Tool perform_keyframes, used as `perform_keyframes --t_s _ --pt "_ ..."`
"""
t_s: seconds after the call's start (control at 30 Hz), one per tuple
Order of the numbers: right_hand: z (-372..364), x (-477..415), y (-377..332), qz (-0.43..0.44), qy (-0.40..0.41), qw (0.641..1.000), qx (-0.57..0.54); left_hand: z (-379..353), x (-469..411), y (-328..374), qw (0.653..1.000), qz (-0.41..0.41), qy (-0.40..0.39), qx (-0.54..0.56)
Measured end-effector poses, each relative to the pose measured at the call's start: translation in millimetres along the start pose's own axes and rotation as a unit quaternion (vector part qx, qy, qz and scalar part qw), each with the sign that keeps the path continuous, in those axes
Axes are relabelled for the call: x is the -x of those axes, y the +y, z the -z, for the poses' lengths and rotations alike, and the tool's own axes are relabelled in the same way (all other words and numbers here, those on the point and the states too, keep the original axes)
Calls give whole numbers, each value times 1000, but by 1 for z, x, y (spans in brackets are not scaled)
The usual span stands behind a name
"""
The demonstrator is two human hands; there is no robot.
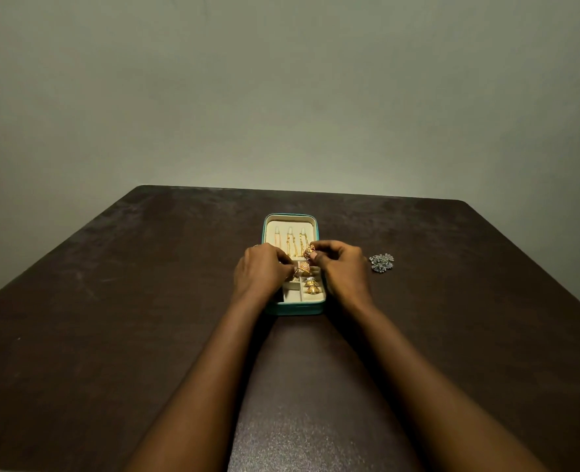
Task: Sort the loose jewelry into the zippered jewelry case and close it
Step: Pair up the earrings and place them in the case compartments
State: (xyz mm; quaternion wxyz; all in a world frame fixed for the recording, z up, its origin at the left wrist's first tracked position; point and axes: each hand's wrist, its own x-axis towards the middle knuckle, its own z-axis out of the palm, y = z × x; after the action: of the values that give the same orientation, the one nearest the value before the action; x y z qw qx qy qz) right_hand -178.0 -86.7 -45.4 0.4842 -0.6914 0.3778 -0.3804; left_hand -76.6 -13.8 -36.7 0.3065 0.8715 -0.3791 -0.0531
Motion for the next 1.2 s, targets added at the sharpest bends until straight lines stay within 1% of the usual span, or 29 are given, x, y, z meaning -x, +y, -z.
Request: perform_keyframes --t_s 0.1,0.27,0.4,0.47,0.67,0.8,1.0,1.1,1.2 --pt "0 1 -1 -2 -2 1000 -5 0 -2 -2 1000 -7 0 18" --pt "1 4 -6 8 -17 1000 -15 9 -10 -11 992 21 50 118" --pt "2 5 -12 32 -41 997 51 12 -14 -22 982 60 80 160" --pt "-1 7 -14 31 -54 995 81 11 -15 -24 980 76 87 165" --pt "-12 2 -22 28 -77 983 162 12 -11 -23 978 87 95 164" --pt "-24 -5 -26 40 -96 960 259 13 -12 -28 976 102 82 172" --pt "-34 -15 -38 60 -121 925 355 12 -15 -31 975 103 67 187" --pt "-39 -19 -40 50 -117 917 377 12 -16 -31 975 100 67 187" --pt "-42 -20 -41 43 -104 919 378 13 -16 -31 975 100 67 185"
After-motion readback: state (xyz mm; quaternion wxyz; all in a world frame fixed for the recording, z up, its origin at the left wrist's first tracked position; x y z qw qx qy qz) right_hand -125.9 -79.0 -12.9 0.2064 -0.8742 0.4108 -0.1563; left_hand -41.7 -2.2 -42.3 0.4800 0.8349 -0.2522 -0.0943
